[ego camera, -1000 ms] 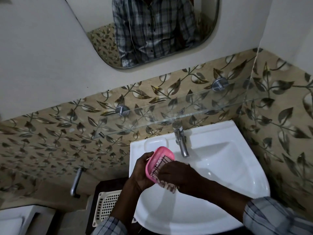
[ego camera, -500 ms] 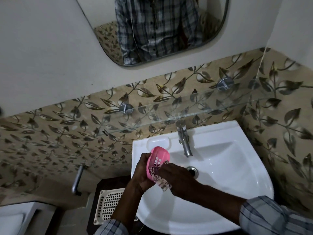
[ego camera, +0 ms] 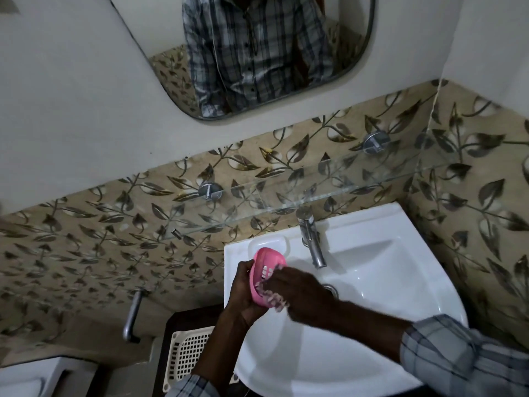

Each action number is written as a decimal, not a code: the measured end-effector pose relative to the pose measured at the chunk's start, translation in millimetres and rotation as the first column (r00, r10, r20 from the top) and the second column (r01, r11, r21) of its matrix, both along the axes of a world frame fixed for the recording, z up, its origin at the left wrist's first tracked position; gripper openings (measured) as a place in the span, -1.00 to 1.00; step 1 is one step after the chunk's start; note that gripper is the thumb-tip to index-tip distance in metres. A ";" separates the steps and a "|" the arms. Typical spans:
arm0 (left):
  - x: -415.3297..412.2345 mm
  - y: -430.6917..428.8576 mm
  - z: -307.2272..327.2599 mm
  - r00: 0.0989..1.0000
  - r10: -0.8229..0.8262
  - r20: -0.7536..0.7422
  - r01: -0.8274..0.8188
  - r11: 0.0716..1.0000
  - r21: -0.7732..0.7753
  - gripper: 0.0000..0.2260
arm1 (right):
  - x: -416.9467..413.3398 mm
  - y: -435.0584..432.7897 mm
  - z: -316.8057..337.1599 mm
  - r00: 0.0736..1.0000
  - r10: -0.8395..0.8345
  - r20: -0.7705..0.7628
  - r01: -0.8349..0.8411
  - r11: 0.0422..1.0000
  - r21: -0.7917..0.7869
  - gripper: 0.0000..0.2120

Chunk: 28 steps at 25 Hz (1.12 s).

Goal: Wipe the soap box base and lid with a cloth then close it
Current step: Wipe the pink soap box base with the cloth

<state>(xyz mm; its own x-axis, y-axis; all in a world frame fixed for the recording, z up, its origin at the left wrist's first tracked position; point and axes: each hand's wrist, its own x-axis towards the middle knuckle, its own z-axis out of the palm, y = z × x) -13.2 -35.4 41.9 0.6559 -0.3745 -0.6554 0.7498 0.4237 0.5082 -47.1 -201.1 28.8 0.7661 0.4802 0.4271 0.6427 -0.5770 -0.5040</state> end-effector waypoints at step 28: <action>-21.4 -9.2 -32.7 0.962 0.229 0.151 -0.212 0.970 -0.119 -0.46 | -25.9 11.7 -10.9 0.946 -0.319 0.057 0.314 0.947 0.072 -0.72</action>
